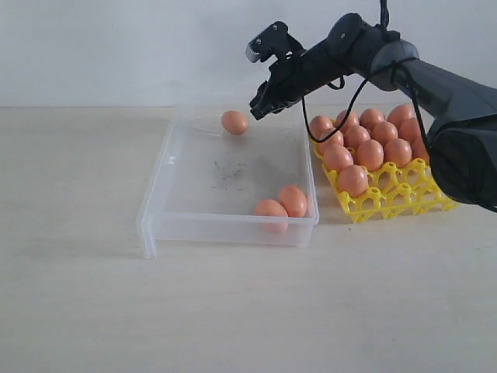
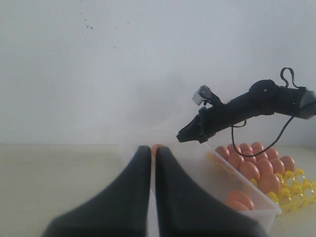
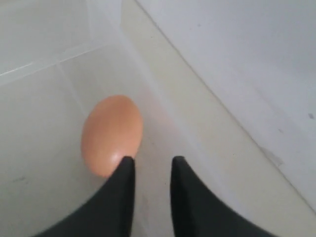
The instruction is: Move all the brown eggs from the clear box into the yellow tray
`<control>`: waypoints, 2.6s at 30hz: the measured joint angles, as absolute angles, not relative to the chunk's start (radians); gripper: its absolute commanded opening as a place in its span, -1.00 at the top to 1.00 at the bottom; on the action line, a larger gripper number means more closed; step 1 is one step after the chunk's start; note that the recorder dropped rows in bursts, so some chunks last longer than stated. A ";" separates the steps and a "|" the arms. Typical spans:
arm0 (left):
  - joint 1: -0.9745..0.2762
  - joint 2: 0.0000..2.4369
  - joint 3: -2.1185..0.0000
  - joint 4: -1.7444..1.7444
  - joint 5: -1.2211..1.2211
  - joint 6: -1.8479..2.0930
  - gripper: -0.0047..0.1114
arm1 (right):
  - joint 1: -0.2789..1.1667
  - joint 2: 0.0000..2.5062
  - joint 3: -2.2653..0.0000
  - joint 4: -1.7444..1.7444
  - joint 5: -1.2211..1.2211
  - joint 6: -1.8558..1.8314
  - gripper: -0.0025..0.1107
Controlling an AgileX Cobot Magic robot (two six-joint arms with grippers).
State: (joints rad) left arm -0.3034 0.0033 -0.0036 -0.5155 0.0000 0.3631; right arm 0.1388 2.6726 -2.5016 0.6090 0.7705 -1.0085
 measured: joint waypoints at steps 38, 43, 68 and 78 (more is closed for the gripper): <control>-0.303 0.003 -0.004 -0.515 -0.009 0.363 0.85 | 0.112 2.701 -2.548 0.578 0.512 -0.722 0.45; -0.303 0.003 -0.004 -0.515 -0.017 0.363 0.85 | 0.106 2.703 -2.548 0.546 0.429 -0.562 0.74; -0.303 0.003 -0.004 -0.506 -0.029 0.378 0.85 | 0.117 2.690 -2.550 0.493 1.209 -0.756 -0.08; -0.303 0.003 -0.004 -0.506 -0.029 0.378 0.85 | 0.294 2.593 -2.550 0.247 1.130 -0.905 -0.24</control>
